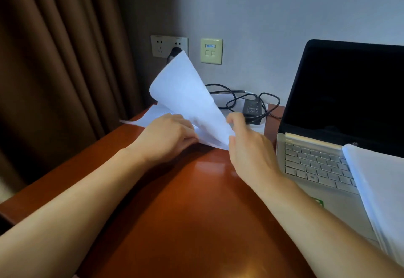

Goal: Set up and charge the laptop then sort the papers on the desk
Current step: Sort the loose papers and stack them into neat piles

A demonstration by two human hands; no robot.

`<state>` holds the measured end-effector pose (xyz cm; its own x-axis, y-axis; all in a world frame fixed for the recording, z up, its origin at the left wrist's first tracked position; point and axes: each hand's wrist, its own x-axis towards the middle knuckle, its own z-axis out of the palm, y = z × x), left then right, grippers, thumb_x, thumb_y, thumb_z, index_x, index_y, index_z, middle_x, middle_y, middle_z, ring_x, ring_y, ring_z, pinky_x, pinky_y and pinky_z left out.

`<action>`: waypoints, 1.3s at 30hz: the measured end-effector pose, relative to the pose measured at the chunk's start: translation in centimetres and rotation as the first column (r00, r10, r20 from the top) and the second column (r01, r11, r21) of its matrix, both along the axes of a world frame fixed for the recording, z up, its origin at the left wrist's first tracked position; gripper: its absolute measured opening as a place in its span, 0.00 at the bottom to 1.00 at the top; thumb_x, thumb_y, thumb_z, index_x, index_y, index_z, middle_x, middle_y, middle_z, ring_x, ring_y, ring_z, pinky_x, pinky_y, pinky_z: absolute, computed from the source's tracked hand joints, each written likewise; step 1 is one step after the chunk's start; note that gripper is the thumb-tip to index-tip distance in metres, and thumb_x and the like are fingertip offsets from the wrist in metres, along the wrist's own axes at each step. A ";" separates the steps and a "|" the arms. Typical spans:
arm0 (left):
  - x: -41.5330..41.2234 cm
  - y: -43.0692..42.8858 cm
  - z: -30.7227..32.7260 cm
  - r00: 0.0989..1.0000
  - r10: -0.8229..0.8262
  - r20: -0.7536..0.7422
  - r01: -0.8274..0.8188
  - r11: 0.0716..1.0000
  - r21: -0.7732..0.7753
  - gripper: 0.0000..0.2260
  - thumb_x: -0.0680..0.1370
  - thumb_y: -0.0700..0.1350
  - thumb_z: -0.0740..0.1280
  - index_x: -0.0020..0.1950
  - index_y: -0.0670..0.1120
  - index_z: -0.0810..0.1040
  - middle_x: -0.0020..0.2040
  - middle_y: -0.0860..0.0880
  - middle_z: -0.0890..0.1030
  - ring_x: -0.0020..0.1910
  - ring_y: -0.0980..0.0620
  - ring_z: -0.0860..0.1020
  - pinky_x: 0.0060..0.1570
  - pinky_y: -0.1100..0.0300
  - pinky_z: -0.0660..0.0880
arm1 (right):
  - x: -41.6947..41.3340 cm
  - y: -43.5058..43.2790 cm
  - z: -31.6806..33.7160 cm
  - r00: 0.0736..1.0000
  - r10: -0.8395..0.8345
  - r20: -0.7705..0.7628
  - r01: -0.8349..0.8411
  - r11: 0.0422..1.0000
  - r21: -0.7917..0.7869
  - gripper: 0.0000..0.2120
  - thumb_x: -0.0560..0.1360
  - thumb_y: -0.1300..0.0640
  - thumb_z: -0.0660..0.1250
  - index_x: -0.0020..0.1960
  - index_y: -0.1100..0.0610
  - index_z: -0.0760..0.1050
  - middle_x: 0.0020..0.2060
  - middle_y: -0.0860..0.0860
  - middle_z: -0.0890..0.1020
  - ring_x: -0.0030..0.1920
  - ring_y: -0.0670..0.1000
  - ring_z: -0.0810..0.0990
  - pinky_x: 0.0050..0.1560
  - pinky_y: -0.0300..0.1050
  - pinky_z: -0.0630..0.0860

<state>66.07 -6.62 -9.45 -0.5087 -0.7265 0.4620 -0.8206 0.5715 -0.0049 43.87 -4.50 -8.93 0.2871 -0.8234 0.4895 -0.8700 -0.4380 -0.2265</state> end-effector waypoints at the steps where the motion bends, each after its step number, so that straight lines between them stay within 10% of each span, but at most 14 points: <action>1: 0.1 0.1 0.1 1.000 0.009 -0.014 -0.009 1.000 -0.004 0.17 0.81 0.54 0.59 0.46 0.53 0.87 0.42 0.55 0.83 0.42 0.48 0.78 0.41 0.51 0.76 | 0.2 0.2 0.0 0.998 0.057 -0.014 -0.057 0.998 0.012 0.18 0.78 0.66 0.58 0.64 0.50 0.62 0.43 0.48 0.75 0.39 0.63 0.77 0.35 0.51 0.68; 7: -0.1 0.6 0.8 0.995 -0.093 -0.043 0.087 0.989 -0.124 0.11 0.83 0.50 0.64 0.50 0.53 0.86 0.46 0.54 0.83 0.46 0.50 0.77 0.47 0.50 0.75 | 0.2 0.6 -0.1 0.964 0.231 -0.130 -0.220 0.971 0.095 0.12 0.81 0.52 0.58 0.63 0.49 0.68 0.53 0.47 0.78 0.53 0.53 0.76 0.45 0.48 0.72; 15: -0.8 1.8 2.3 0.965 0.012 -0.261 -0.163 0.808 -0.566 0.11 0.76 0.53 0.74 0.45 0.45 0.82 0.42 0.47 0.78 0.45 0.46 0.72 0.47 0.56 0.62 | -0.2 -0.2 -0.3 0.979 -0.088 -0.181 0.087 0.996 -0.015 0.11 0.78 0.64 0.56 0.46 0.48 0.62 0.36 0.47 0.68 0.41 0.59 0.74 0.36 0.47 0.61; 19: 0.2 0.8 0.8 0.972 0.109 -0.208 -0.159 0.956 -0.245 0.22 0.81 0.59 0.60 0.32 0.47 0.73 0.29 0.50 0.72 0.32 0.47 0.72 0.34 0.50 0.72 | -0.4 -0.8 -0.4 0.979 -0.193 -0.062 0.181 0.971 -0.158 0.12 0.74 0.68 0.62 0.41 0.53 0.65 0.31 0.48 0.67 0.31 0.60 0.69 0.29 0.46 0.57; 22: 0.2 -1.0 -0.5 0.948 0.318 -0.011 -0.312 0.936 0.165 0.25 0.81 0.63 0.52 0.60 0.51 0.82 0.61 0.49 0.82 0.63 0.46 0.77 0.63 0.52 0.73 | -0.5 -1.2 -0.3 0.976 -0.215 0.016 0.215 0.960 -0.178 0.10 0.70 0.71 0.68 0.41 0.57 0.76 0.27 0.51 0.73 0.26 0.60 0.69 0.26 0.42 0.49; 26: -0.1 -2.1 -1.1 0.925 0.353 0.141 -0.377 0.809 0.450 0.29 0.84 0.60 0.53 0.83 0.50 0.56 0.83 0.50 0.56 0.81 0.49 0.54 0.79 0.50 0.50 | -0.4 -1.0 -0.3 0.982 -0.190 0.020 0.191 0.966 -0.177 0.13 0.65 0.75 0.69 0.39 0.58 0.75 0.25 0.50 0.69 0.26 0.56 0.60 0.26 0.38 0.44; 32: -0.4 -1.8 0.1 0.909 0.416 0.008 -0.405 0.881 0.244 0.13 0.80 0.51 0.61 0.52 0.48 0.84 0.50 0.48 0.83 0.52 0.44 0.80 0.49 0.55 0.75 | -0.5 -1.0 -0.9 0.991 -0.125 -0.039 0.115 0.974 -0.193 0.14 0.64 0.75 0.68 0.39 0.58 0.74 0.28 0.47 0.63 0.27 0.56 0.60 0.26 0.42 0.55; 39: -0.4 -2.6 -1.6 0.905 0.404 0.134 -0.416 0.774 0.477 0.28 0.81 0.69 0.49 0.77 0.57 0.65 0.80 0.48 0.63 0.80 0.46 0.55 0.77 0.39 0.47 | 0.0 -0.5 -0.7 0.985 0.024 -0.171 -0.025 1.000 -0.002 0.17 0.79 0.63 0.56 0.62 0.47 0.74 0.47 0.49 0.80 0.47 0.57 0.77 0.39 0.48 0.66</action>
